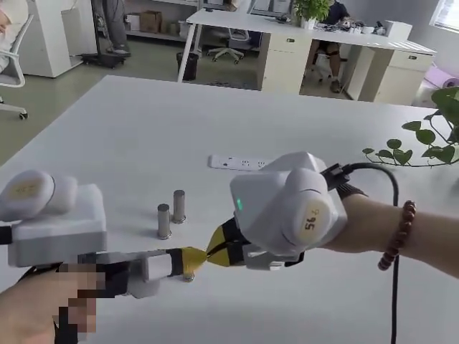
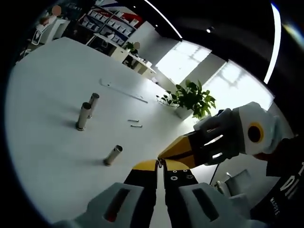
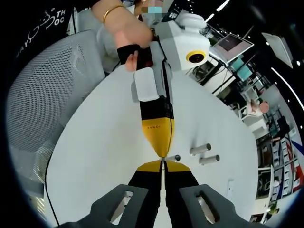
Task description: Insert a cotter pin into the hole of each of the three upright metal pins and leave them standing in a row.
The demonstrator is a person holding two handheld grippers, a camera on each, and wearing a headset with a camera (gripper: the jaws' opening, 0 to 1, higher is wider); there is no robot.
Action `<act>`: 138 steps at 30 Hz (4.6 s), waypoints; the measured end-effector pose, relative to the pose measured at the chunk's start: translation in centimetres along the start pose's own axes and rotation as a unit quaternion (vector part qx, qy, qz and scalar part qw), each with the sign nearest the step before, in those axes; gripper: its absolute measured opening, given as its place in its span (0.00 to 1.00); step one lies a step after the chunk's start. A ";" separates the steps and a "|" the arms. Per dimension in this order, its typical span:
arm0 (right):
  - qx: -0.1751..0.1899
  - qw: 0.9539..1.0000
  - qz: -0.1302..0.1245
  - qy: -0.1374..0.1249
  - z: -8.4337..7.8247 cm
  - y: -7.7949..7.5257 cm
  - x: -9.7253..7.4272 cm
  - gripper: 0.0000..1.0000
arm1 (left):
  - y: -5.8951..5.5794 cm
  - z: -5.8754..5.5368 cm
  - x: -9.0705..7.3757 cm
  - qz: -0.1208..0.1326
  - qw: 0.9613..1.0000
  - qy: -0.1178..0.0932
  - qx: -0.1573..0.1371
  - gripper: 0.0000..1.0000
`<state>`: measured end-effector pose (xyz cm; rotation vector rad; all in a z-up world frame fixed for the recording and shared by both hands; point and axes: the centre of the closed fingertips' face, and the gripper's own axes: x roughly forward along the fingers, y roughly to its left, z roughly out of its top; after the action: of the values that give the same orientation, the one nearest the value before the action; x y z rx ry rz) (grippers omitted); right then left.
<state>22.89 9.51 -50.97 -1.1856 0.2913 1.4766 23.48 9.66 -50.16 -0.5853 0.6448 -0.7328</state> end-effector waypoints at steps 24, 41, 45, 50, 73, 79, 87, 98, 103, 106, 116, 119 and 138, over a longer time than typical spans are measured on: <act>-0.009 1.000 -0.015 -0.003 0.5 -0.4 0.2 0.00 | 0.3 0.3 -0.4 -0.003 0.999 -0.011 0.041 0.00; 0.081 0.996 -0.003 -0.030 -0.2 -0.7 0.2 0.01 | 0.4 0.2 -0.5 -0.002 0.995 -0.006 0.096 0.00; 0.111 0.993 0.006 -0.040 -0.4 -0.5 0.0 0.04 | 0.5 0.1 -0.5 -0.004 0.994 -0.001 0.112 0.00; 0.187 0.979 0.044 -0.073 -0.2 0.3 -0.3 0.07 | 0.0 -0.4 -0.8 -0.019 0.985 0.017 0.170 0.00; 0.312 0.921 0.155 -0.172 0.3 3.5 -2.1 0.10 | -2.0 -2.7 -1.4 -0.102 0.952 0.051 0.285 0.00; 0.309 0.920 0.165 -0.175 0.5 4.2 -2.0 0.08 | -2.7 -2.9 -1.5 -0.120 0.948 0.051 0.290 0.00; 0.304 0.917 0.181 -0.183 0.9 4.8 -2.0 0.06 | -3.3 -3.2 -1.6 -0.138 0.944 0.051 0.294 0.00; 0.299 0.915 0.194 -0.191 1.3 5.3 -1.9 0.00 | -4.1 -3.6 -1.7 -0.156 0.943 0.052 0.289 0.00; 0.298 0.914 0.196 -0.191 1.4 5.4 -2.0 0.00 | -4.1 -3.6 -1.7 -0.159 0.943 0.053 0.288 0.00; 0.296 0.914 0.199 -0.190 1.4 5.5 -2.1 0.00 | -4.2 -3.8 -1.7 -0.160 0.942 0.055 0.289 0.00; 0.269 0.927 0.196 -0.174 1.3 5.7 -1.9 0.00 | -4.1 -4.1 -1.6 -0.157 0.940 0.061 0.297 0.00; 0.255 0.933 0.191 -0.167 1.3 5.6 -1.7 0.00 | -3.9 -4.0 -1.6 -0.152 0.939 0.061 0.302 0.00; 0.213 0.963 0.135 -0.094 -1.9 3.8 -0.4 0.00 | -0.5 -2.4 -1.4 -0.065 0.942 0.034 0.328 0.08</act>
<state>20.51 6.72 -53.16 -0.6732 0.6250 1.6453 20.74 9.82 -51.00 0.0161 0.3883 -1.0347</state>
